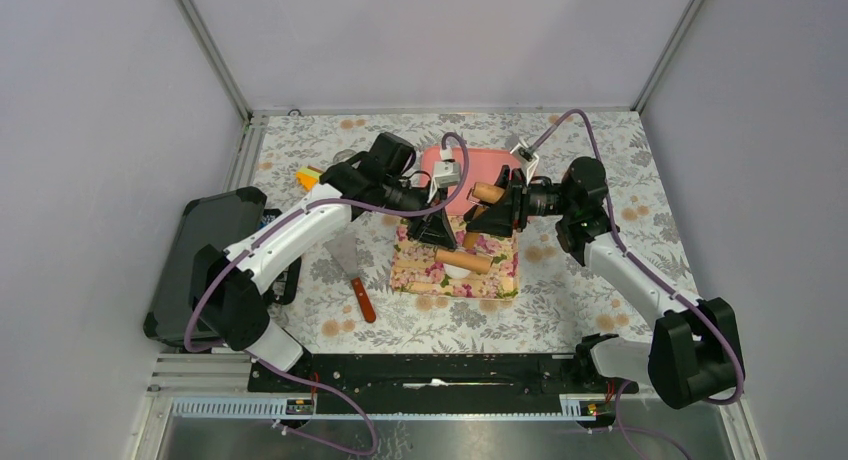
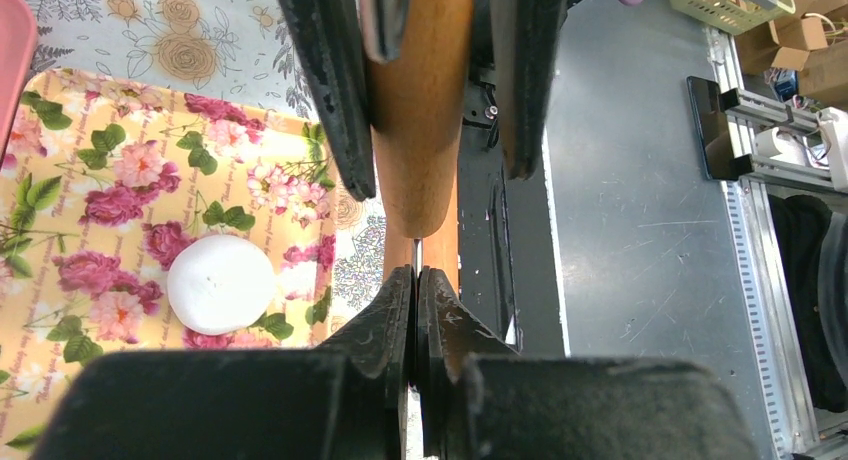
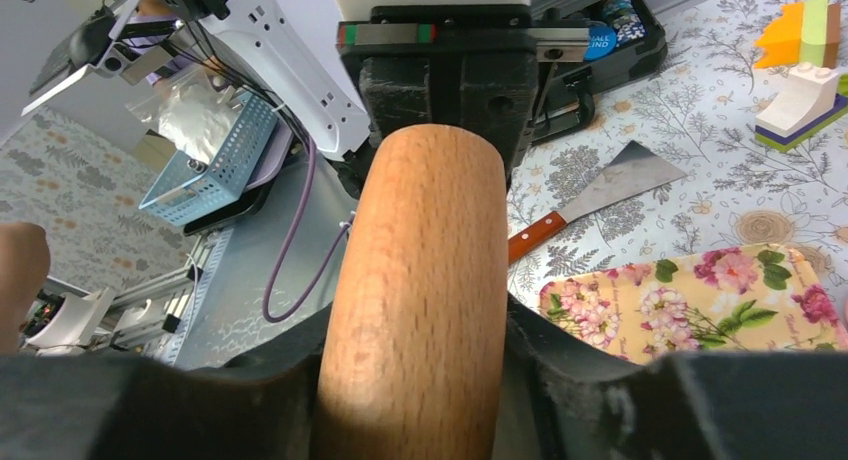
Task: Roll out the dumpling wrappers from the dough
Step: Pick up the rolling pin from the center of the board.
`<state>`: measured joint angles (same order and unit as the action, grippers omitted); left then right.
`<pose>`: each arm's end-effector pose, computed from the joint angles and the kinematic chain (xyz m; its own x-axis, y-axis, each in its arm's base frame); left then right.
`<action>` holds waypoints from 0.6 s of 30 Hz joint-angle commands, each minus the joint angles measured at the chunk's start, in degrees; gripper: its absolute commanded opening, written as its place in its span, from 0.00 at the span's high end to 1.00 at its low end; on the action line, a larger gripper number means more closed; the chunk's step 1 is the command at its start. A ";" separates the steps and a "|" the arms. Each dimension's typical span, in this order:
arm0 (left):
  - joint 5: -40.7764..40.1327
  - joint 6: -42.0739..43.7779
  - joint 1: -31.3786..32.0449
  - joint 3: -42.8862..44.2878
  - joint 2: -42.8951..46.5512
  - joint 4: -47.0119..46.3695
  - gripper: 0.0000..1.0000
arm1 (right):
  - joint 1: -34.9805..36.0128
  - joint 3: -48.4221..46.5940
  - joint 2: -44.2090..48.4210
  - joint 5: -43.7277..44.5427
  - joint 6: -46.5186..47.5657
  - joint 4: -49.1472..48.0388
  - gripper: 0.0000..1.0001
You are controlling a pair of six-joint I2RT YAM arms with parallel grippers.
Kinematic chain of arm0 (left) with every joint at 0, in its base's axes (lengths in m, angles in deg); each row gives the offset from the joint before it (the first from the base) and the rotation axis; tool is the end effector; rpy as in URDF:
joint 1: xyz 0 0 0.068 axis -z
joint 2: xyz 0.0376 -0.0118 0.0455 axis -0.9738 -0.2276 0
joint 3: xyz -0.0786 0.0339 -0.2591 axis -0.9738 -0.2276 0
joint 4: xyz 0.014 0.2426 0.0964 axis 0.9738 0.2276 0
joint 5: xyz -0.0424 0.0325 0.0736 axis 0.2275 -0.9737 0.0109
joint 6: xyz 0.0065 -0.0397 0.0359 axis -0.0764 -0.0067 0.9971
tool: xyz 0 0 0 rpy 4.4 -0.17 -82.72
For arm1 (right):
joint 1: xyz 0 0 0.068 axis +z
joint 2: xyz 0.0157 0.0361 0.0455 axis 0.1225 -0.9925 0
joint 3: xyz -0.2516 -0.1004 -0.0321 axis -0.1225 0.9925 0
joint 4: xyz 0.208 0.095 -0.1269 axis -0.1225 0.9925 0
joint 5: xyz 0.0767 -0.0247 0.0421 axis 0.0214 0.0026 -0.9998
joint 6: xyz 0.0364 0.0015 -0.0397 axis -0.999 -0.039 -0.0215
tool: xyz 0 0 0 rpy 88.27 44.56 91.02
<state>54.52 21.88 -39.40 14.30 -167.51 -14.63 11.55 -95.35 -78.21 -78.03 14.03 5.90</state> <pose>0.2412 -0.2230 0.3278 -0.3548 0.4511 -0.8189 0.9021 -0.0650 -0.4267 0.2385 0.1161 0.3247 -0.3331 0.0461 -0.9418 -0.9421 -0.0567 0.3304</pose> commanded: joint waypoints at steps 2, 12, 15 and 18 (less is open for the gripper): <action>1.63 -2.54 -1.07 0.71 3.01 -3.88 1.00 | -0.40 0.43 2.01 -2.76 -1.27 -3.51 0.48; 3.72 -5.31 -0.99 0.40 3.01 -6.11 1.00 | 0.11 3.59 1.07 1.54 -0.05 -7.46 0.51; 3.67 -5.28 -0.98 0.22 3.01 -6.18 1.00 | 0.24 3.62 0.62 1.95 -1.02 -9.20 0.57; 3.53 -5.18 -0.98 0.03 2.99 -6.26 1.00 | 0.23 3.13 0.02 2.37 -2.62 -10.93 0.60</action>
<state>55.43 16.85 -40.09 14.23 -167.34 -17.12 11.47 -91.79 -77.89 -76.44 13.05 0.59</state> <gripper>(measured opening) 0.036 0.424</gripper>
